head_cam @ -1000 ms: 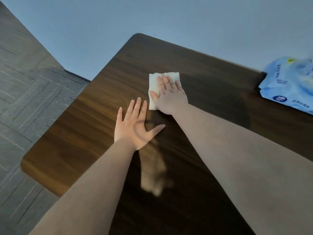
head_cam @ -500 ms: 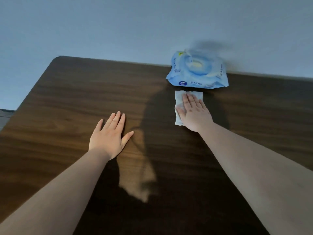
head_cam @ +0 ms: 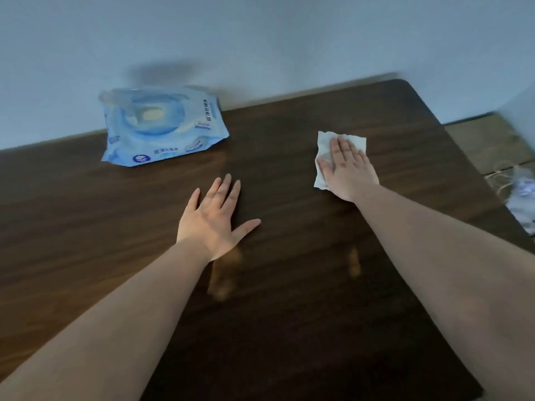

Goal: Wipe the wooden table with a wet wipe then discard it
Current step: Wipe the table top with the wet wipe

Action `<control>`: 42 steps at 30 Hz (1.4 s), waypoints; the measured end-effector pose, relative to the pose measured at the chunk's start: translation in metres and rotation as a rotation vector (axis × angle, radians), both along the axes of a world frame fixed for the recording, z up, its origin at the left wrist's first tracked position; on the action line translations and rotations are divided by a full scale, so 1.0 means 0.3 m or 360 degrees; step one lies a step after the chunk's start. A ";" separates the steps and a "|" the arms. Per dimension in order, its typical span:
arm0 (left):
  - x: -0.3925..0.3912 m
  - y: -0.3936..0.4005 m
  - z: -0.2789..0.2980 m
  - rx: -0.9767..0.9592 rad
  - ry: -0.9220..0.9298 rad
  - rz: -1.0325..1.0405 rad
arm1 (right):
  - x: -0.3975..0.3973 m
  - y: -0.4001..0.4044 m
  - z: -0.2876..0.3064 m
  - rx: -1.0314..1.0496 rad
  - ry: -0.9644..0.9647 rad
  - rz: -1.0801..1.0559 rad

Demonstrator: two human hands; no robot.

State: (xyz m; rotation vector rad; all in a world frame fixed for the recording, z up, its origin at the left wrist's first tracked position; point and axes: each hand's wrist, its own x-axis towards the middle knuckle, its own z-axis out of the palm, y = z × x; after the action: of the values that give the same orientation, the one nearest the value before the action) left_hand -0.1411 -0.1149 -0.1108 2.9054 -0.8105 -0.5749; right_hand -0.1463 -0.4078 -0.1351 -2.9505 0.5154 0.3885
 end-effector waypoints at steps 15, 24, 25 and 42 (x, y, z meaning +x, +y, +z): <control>0.045 -0.186 -0.030 0.0213 0.0042 -0.0092 | -0.239 -0.418 0.033 -0.0063 0.0063 -0.0491; 0.006 -0.185 0.012 0.0174 0.0169 0.0050 | -0.335 -0.212 0.044 -0.0052 0.0143 -0.0397; 0.000 -0.186 0.018 0.0175 0.0173 0.0064 | -0.336 -0.174 0.038 -0.0037 0.0147 -0.0372; -0.187 0.531 0.061 0.0199 0.0112 0.0557 | -0.198 0.714 0.014 0.0138 0.0056 0.0528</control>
State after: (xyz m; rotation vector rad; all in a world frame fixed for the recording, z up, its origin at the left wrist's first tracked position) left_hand -0.1971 0.0444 -0.0924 3.0140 -0.2537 -0.7053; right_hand -0.2057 -0.1937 -0.1307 -2.9469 0.0068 0.4819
